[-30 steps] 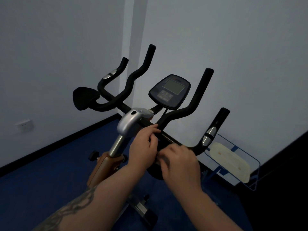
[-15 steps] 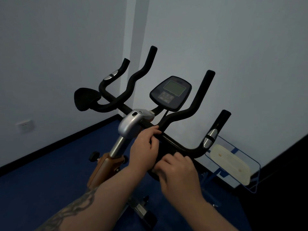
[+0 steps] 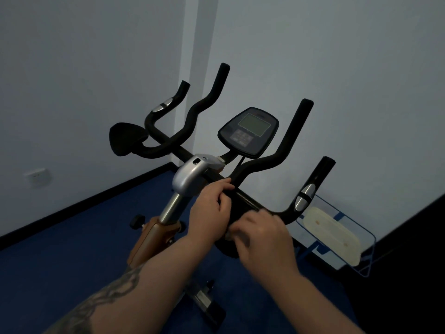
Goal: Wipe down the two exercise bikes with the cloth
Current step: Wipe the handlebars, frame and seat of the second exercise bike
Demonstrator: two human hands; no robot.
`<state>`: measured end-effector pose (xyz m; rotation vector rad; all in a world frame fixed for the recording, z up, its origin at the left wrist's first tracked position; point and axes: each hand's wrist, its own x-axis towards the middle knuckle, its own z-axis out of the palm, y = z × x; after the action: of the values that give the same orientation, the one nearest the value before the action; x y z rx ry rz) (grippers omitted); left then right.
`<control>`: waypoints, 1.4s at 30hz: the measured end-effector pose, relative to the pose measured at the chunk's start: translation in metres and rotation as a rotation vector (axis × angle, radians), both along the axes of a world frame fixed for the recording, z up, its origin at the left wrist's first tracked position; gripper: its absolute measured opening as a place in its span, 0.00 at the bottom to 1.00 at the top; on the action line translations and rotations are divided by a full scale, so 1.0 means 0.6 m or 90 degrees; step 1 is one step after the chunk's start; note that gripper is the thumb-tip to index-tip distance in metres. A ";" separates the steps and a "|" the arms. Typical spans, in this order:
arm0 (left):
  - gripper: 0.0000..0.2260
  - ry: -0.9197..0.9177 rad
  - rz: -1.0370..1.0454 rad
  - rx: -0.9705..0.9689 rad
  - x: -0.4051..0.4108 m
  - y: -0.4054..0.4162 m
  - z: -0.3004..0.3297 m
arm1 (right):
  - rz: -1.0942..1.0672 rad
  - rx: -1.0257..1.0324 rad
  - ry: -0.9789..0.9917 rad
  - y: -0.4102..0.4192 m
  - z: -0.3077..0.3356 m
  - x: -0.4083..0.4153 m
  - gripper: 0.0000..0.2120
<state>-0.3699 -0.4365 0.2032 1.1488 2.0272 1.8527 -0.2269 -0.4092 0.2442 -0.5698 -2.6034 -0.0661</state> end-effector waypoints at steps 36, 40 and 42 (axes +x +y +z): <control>0.14 0.049 0.019 -0.012 0.006 -0.001 -0.006 | -0.123 -0.069 0.053 -0.012 -0.019 0.025 0.13; 0.14 0.048 0.015 -0.002 0.001 -0.001 -0.003 | -0.137 -0.068 0.033 0.022 0.007 -0.006 0.07; 0.15 0.047 0.012 -0.003 0.002 -0.001 -0.004 | -0.156 -0.097 0.045 0.030 0.013 -0.018 0.07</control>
<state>-0.3689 -0.4372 0.2009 1.2185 2.0866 1.8395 -0.2374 -0.3913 0.2517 -0.9272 -2.4722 0.0724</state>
